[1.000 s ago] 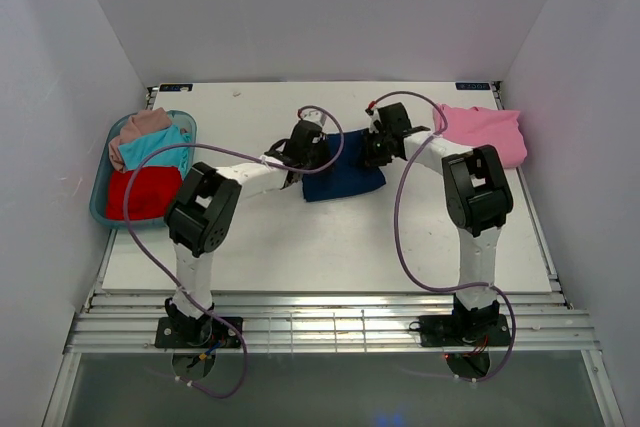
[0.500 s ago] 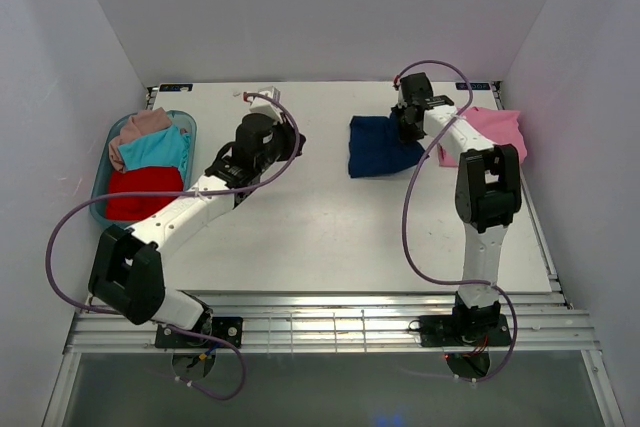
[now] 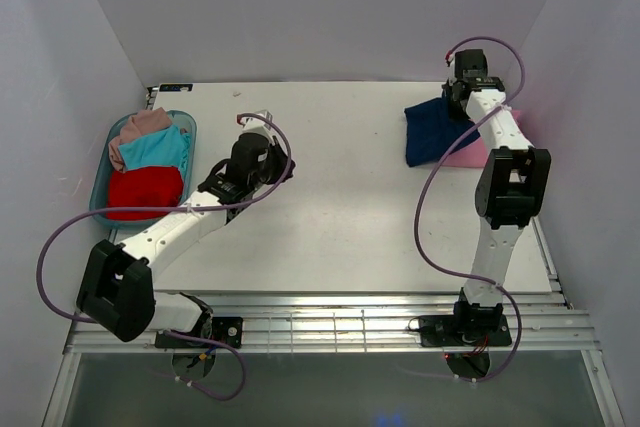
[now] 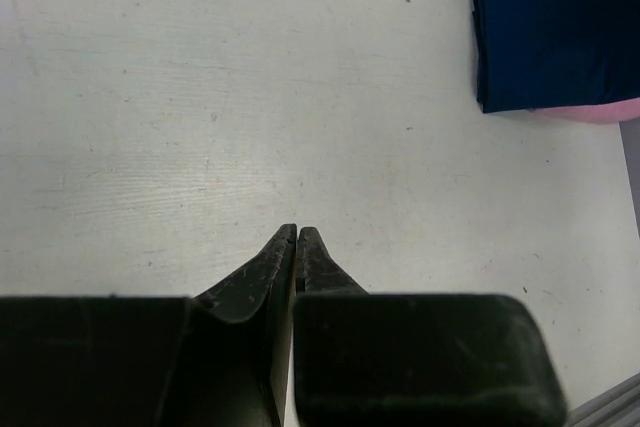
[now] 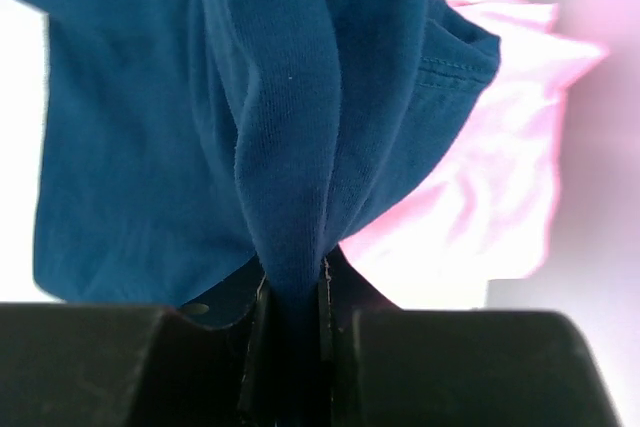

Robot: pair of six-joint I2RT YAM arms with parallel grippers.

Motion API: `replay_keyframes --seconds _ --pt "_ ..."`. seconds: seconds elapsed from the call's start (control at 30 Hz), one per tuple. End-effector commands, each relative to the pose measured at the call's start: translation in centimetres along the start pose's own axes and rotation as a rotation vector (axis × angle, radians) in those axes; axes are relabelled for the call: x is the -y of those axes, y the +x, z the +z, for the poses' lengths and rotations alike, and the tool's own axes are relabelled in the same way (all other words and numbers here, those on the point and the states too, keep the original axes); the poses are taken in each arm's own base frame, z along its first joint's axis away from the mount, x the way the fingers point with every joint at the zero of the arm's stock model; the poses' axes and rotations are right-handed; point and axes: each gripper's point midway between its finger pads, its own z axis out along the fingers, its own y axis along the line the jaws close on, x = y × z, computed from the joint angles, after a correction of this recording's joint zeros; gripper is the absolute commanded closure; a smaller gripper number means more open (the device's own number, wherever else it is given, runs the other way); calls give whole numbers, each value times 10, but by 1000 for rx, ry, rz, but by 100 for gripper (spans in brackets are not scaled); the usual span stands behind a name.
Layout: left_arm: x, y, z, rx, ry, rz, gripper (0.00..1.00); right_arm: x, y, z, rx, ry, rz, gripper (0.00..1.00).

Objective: Fold and stack the t-shirts
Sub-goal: Neatly place the folded tshirt to the corner

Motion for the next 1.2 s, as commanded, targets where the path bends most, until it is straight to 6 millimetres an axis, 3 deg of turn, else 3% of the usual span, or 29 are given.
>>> replay_keyframes --seconds 0.0,0.3,0.5,0.8,0.97,1.17 --pt "-1 -7 -11 28 -3 -20 85 47 -28 -30 90 69 20 92" --pt "-4 -2 -13 13 -11 -24 86 111 -9 -33 79 117 117 92" --pt "-8 7 -15 -6 -15 -31 86 144 -10 -38 110 118 187 92" --pt "-10 11 -17 -15 -15 -38 86 123 -17 -34 137 7 242 92" --pt "-12 17 -17 -30 -18 -44 87 112 -53 -61 268 -95 283 92" --pt "-15 23 -19 -39 -19 -56 87 129 -90 -95 378 -66 318 92"
